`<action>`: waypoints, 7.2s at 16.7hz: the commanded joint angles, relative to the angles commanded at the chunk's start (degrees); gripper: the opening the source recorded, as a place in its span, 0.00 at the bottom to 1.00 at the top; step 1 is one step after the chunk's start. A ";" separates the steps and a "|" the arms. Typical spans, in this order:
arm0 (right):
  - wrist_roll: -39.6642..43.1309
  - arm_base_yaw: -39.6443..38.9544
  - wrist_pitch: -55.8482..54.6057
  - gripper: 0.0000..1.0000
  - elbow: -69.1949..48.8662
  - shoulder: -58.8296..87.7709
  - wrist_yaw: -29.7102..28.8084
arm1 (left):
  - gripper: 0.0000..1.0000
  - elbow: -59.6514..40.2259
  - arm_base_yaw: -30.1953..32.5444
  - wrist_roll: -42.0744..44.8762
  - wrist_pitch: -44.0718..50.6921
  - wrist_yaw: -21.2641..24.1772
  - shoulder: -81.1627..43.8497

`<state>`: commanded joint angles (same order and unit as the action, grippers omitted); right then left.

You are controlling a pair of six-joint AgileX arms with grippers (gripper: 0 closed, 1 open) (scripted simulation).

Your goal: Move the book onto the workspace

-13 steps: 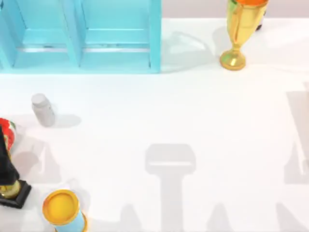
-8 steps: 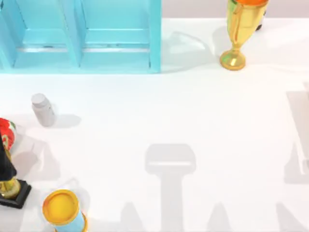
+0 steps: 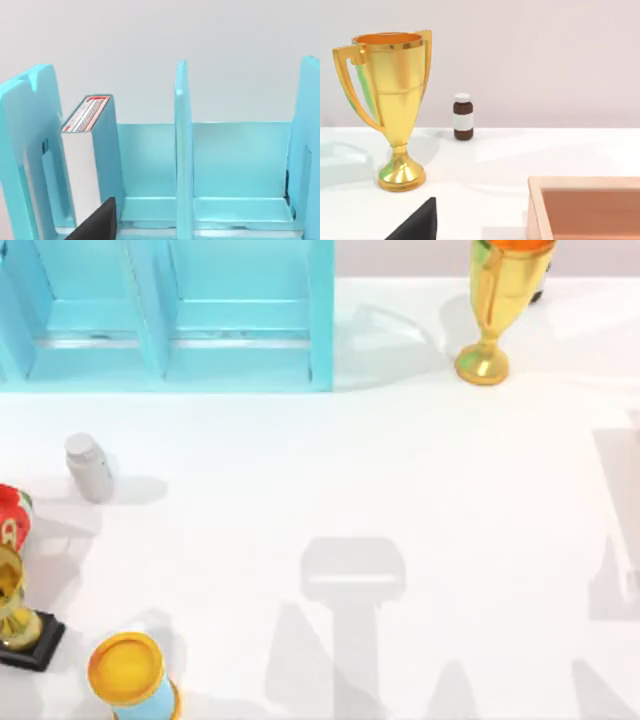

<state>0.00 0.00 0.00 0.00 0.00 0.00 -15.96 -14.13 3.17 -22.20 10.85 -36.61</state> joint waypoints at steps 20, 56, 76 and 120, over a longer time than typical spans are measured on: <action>0.00 0.00 0.00 1.00 0.00 0.00 0.00 | 1.00 -38.11 -16.39 -2.20 -56.16 23.86 -95.95; 0.00 0.00 0.00 1.00 0.00 0.00 0.00 | 0.00 -63.11 -9.41 -2.36 -41.58 17.01 -106.24; 0.00 0.00 0.00 1.00 0.00 0.00 0.00 | 0.00 -45.31 -19.84 -2.08 -25.81 24.72 -69.24; 0.00 0.00 0.00 1.00 0.00 0.00 0.00 | 0.00 -58.10 86.81 -152.98 47.76 -73.06 -79.39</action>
<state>0.00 0.00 0.00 0.00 0.00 0.00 -74.06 72.68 -149.81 25.56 -62.21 -116.00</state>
